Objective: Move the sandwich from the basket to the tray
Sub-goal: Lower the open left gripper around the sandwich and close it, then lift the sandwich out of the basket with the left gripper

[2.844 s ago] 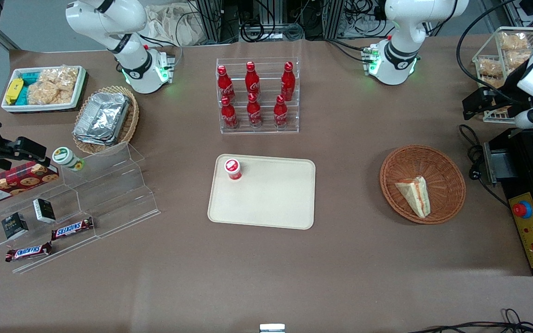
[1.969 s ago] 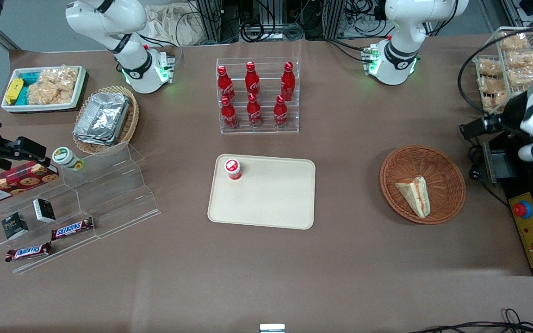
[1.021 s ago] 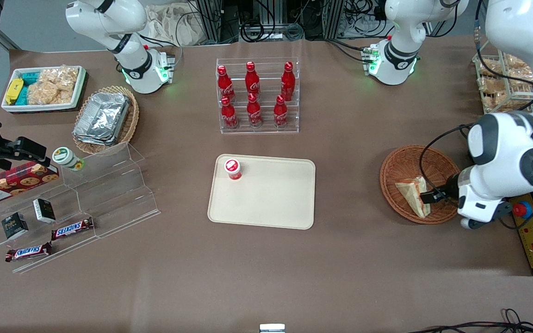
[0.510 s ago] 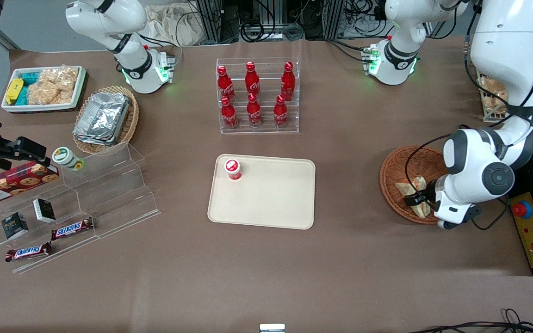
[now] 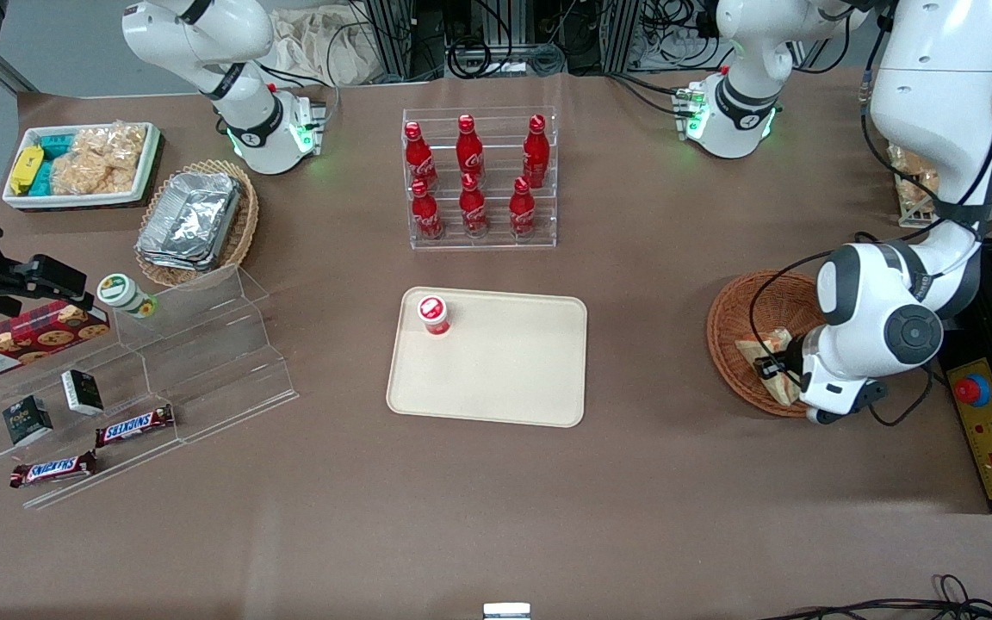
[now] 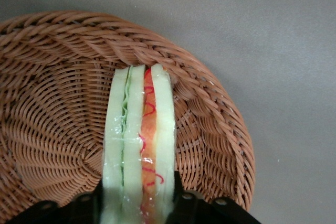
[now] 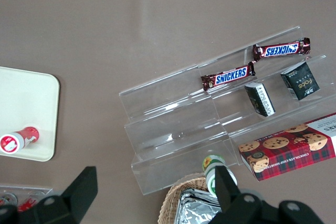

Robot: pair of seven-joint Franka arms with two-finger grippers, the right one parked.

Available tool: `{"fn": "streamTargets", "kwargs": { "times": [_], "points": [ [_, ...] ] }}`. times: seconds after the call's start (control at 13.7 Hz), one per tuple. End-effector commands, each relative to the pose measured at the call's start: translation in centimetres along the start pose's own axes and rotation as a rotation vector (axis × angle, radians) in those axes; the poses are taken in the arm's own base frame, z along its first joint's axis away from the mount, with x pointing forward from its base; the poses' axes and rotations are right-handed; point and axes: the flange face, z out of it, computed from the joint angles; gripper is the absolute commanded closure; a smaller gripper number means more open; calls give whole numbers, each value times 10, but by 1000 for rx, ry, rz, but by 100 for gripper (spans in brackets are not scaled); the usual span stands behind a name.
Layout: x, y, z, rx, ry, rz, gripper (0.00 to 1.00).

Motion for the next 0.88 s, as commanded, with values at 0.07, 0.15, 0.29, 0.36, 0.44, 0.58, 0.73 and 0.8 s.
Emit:
{"fn": "streamTargets", "kwargs": {
  "times": [0.07, 0.15, 0.29, 0.36, 0.44, 0.58, 0.73, 0.8],
  "points": [
    [-10, 2, -71, 9, 76, 24, 85],
    [-12, 2, -99, 12, 85, 28, 85],
    [-23, 15, -153, 13, 110, 54, 84],
    [-29, 21, -177, 20, 114, 66, 84],
    [-38, 32, -204, 25, 114, 88, 84],
    [-58, 50, -249, 39, 99, 119, 84],
    [-90, 68, -296, 74, 97, 169, 84],
    [-105, 75, -315, 79, 87, 184, 84]
  ]
}}
